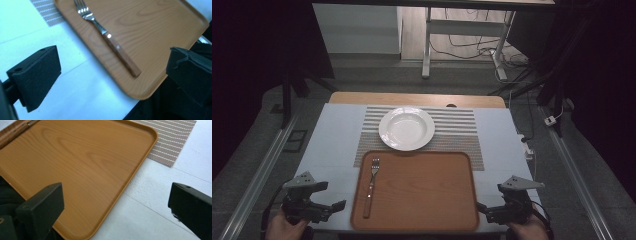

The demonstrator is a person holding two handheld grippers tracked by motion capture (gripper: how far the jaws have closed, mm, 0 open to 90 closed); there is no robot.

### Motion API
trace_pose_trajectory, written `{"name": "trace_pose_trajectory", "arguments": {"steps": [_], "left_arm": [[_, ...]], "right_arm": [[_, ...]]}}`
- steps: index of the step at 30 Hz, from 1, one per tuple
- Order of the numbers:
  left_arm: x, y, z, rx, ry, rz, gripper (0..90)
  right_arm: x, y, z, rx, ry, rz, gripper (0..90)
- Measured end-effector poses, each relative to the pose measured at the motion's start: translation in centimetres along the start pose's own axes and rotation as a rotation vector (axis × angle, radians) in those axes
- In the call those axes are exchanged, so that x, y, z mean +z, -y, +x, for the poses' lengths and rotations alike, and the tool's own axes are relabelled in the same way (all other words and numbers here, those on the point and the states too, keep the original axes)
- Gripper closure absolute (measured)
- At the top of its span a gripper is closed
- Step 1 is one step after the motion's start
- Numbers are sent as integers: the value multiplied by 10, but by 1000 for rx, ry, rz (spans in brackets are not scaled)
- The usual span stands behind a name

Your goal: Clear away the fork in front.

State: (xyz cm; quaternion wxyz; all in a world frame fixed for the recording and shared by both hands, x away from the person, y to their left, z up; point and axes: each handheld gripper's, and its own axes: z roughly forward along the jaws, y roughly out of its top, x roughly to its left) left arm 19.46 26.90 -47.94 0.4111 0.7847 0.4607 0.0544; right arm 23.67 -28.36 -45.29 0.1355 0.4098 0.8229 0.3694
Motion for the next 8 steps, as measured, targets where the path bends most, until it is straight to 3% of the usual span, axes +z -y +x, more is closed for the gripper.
{"name": "trace_pose_trajectory", "arguments": {"steps": [8], "left_arm": [[0, 1, 3, -33, -5, 16, 0]], "right_arm": [[1, 0, 0, -3, 2, 3, 8]]}}
